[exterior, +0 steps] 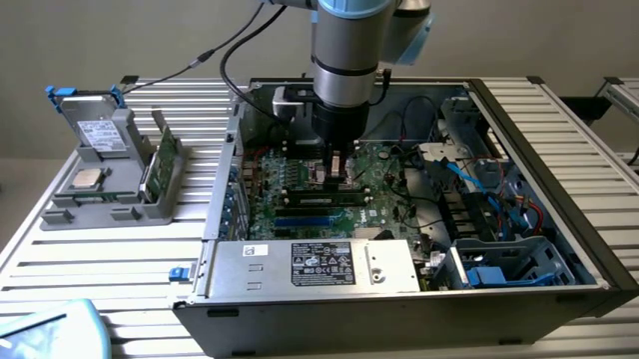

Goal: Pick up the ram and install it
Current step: 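Press down the ram until it locks into place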

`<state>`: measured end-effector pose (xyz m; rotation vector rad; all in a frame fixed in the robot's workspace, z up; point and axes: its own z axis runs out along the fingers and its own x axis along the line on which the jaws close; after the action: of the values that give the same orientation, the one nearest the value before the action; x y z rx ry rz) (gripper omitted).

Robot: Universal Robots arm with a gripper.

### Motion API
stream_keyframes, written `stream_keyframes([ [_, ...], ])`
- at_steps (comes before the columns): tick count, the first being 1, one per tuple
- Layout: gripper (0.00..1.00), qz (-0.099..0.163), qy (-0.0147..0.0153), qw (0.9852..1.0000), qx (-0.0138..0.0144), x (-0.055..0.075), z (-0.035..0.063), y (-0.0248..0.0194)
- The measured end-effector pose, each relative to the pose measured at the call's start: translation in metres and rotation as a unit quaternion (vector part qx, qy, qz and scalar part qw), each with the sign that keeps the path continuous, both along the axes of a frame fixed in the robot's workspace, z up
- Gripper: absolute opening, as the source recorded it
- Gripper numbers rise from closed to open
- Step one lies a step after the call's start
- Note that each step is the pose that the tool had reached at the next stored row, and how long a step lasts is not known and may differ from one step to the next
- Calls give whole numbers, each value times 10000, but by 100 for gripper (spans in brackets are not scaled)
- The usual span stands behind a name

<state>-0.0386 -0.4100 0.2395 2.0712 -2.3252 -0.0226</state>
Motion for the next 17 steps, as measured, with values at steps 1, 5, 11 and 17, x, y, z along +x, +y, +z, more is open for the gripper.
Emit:
stream_keyframes([
  [1,11,-86,0,10000,0,0,0,0],
  [5,11,-402,0,9992,0,0,-11,-1],
  [11,11,-863,-1,9963,-2,0,-42,0],
  [17,11,-1333,-1,9911,-1,0,-49,0],
])
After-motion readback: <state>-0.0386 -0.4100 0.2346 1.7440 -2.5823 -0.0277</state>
